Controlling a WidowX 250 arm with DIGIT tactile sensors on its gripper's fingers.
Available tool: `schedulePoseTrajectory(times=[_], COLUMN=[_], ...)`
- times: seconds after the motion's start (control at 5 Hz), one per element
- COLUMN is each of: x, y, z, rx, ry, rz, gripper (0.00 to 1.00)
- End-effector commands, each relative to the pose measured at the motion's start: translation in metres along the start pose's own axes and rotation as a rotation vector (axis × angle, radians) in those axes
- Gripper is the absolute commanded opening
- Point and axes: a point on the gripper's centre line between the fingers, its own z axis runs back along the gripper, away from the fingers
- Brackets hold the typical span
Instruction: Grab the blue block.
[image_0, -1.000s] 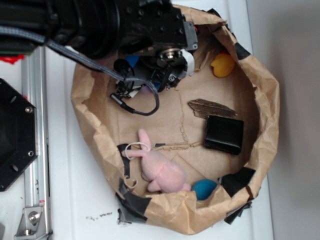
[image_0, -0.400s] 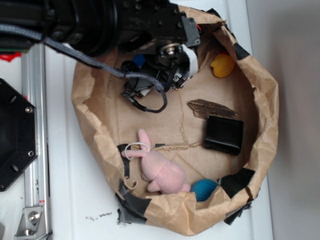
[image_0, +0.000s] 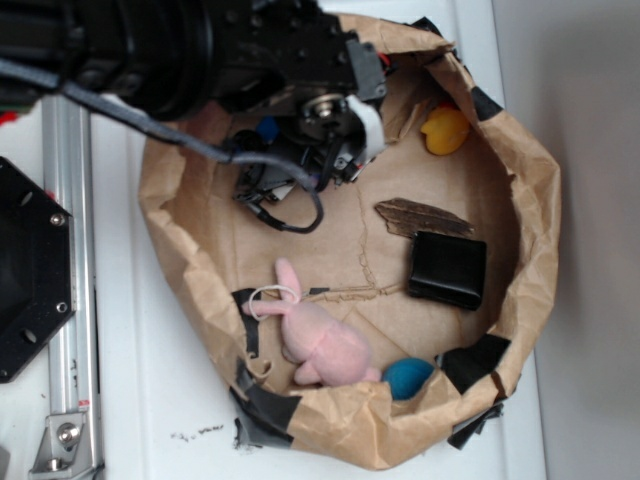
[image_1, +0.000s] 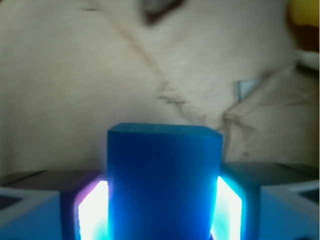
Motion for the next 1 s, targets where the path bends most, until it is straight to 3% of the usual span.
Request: schedulePoseTrajectory(times=[0.0,0.2,0.4,0.8], x=[0.032,0.046,0.058,0.057], y=[-0.023,-0.025,-0.020,-0.017], z=[0.108,0.134,0.138,0.131], rx=[0.125,0.079,0.091,0.033], ry=[-0.123,-0.090,-0.051,-0.101], rz=[0.343,0.542,0.665,0.740], gripper=[0.00,0.00,0.00,0.00])
